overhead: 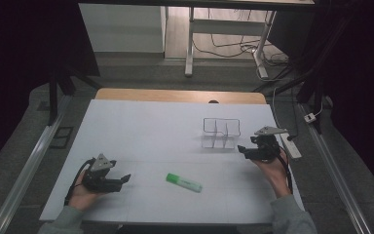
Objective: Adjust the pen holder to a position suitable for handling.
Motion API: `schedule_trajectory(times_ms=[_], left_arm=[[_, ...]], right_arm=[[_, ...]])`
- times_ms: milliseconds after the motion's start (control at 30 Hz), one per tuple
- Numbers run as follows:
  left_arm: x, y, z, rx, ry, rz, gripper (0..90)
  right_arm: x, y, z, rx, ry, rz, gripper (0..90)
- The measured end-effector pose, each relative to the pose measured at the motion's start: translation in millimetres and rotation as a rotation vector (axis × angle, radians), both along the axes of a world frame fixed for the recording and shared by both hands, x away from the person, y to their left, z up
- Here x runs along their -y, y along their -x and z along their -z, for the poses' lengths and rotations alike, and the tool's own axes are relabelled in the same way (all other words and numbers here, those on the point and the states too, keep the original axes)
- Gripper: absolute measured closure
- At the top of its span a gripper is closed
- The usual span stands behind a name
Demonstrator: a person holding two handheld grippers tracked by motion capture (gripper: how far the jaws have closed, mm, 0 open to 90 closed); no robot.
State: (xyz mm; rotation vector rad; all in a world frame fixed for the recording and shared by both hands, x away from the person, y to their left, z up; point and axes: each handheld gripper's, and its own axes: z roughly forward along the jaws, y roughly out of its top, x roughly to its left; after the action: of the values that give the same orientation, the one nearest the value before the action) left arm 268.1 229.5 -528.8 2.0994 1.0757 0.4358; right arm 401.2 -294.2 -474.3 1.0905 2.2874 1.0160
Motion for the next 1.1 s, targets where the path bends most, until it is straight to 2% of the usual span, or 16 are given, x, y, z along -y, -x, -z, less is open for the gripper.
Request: schedule_trajectory(times_ms=[300, 467, 633, 700, 733, 767, 867, 1100], left_arm=[[-1.3, -0.6, 1.0, -0.005, -0.002, -0.007, 21.2], [-0.8, -0.8, 1.4, -0.009, -0.003, -0.008, 21.2], [-0.7, -0.9, 1.5, -0.008, -0.006, -0.008, 21.2], [-0.7, -1.1, 1.7, -0.009, -0.004, -0.01, 21.3], [-0.7, -1.1, 1.7, -0.009, -0.004, -0.01, 21.3], [-0.7, -1.4, 1.9, -0.009, -0.005, -0.01, 21.3], [-1.2, -1.5, 1.4, -0.007, -0.002, -0.01, 21.3], [-2.4, -2.2, 0.9, -0.003, 0.005, -0.011, 21.4]], right_arm=[[5.6, -20.8, -4.6, 0.0, -0.019, 0.044, 36.0], [5.4, -28.0, -5.9, 0.003, -0.009, 0.066, 44.6], [6.8, -33.3, -1.7, -0.026, -0.016, 0.064, 63.0], [5.9, -34.6, -0.4, -0.03, -0.001, 0.052, 71.7], [5.9, -34.6, -0.4, -0.03, -0.001, 0.052, 71.7], [3.8, -36.4, 0.6, -0.031, 0.009, 0.044, 80.9], [0.5, -39.5, 2.1, -0.043, 0.017, 0.042, 89.8], [-9.8, -43.5, 2.4, -0.055, 0.023, 0.057, 90.0]])
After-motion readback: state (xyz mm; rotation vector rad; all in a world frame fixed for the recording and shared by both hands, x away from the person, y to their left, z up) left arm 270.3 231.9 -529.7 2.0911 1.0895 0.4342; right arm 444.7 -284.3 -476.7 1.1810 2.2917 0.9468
